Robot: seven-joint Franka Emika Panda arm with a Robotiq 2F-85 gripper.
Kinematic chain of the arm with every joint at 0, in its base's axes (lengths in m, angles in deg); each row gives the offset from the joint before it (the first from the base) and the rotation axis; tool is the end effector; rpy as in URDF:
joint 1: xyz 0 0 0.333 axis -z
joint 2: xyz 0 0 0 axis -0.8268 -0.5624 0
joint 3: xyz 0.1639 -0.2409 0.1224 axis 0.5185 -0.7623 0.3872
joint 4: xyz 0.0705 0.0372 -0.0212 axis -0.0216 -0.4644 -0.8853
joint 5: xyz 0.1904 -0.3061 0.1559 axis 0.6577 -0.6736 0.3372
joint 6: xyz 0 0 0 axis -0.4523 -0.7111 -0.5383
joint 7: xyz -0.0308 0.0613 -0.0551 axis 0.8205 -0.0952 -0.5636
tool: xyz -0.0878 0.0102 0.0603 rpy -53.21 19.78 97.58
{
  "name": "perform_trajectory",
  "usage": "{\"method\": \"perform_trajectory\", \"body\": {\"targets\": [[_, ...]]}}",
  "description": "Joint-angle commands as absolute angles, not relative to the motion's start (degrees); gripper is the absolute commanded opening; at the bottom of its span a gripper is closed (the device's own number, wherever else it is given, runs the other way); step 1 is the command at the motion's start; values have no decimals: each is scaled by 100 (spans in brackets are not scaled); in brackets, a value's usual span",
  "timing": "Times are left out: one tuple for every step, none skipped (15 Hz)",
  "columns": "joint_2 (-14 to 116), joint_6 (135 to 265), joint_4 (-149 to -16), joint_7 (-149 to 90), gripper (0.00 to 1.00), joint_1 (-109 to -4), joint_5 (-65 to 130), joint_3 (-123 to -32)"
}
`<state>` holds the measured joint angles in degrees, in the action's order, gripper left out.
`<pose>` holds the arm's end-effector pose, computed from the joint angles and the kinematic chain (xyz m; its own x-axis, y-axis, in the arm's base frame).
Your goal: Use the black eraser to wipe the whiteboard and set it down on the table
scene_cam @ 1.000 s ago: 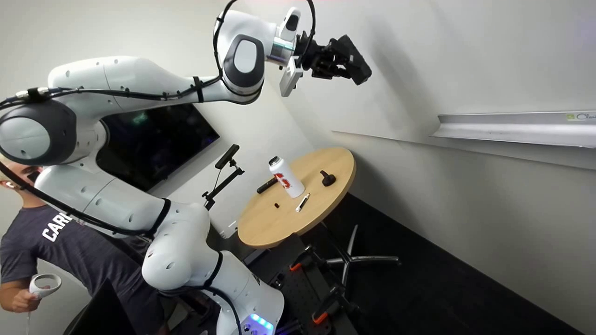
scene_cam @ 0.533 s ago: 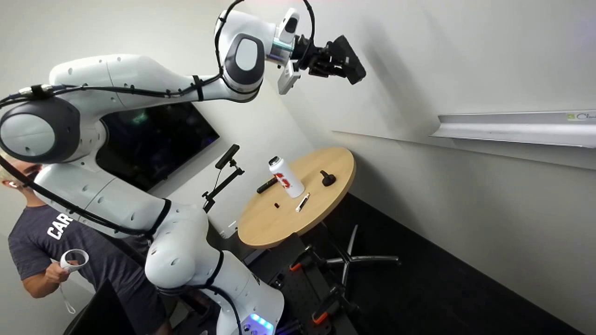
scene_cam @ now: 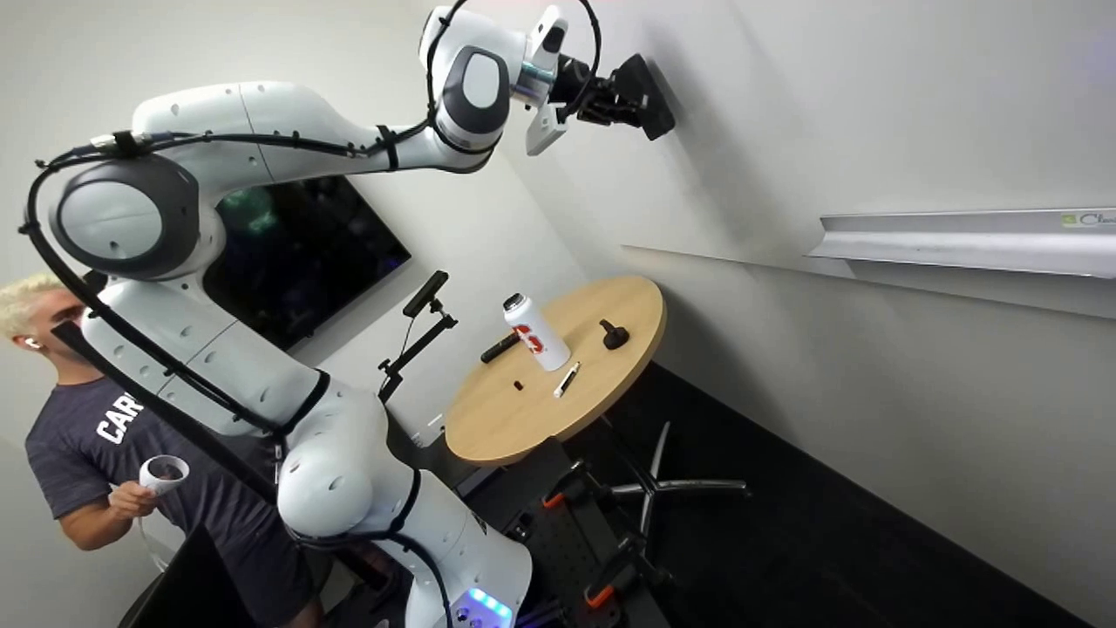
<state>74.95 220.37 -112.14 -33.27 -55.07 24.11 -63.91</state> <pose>0.5509 0.0999 0.5483 0.7409 0.1687 0.6501 0.1297 -0.9857 0.1080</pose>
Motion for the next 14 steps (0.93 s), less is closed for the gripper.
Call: {"method": "perform_trajectory", "body": {"targets": [[7470, 22031, -11216, -3323, 52, -5646, 2400, -6531], [7474, 22031, -11231, -3322, 52, -5652, 2401, -6538], [7480, 22031, -11233, -3322, 52, -5654, 2401, -6543], [7481, 22031, -11233, -3322, 27, -5655, 2402, -6547], [7470, 22114, -11222, -3343, 27, -5682, 2517, -6563], [7440, 22076, -11158, -3412, 27, -5697, 2567, -6562], [7414, 22046, -11104, -3437, 27, -5711, 2609, -6563], [7377, 21993, -11024, -3461, 27, -5721, 2634, -6554], [7355, 21947, -10966, -3490, 27, -5728, 2648, -6548], [7325, 21948, -10898, -3503, 27, -5740, 2652, -6544], [7301, 21933, -10833, -3539, 27, -5749, 2648, -6539], [7276, 21934, -10777, -3598, 27, -5755, 2622, -6533], [7240, 21918, -10709, -3635, 27, -5756, 2587, -6530], [7210, 21903, -10647, -3670, 27, -5754, 2558, -6531]]}}
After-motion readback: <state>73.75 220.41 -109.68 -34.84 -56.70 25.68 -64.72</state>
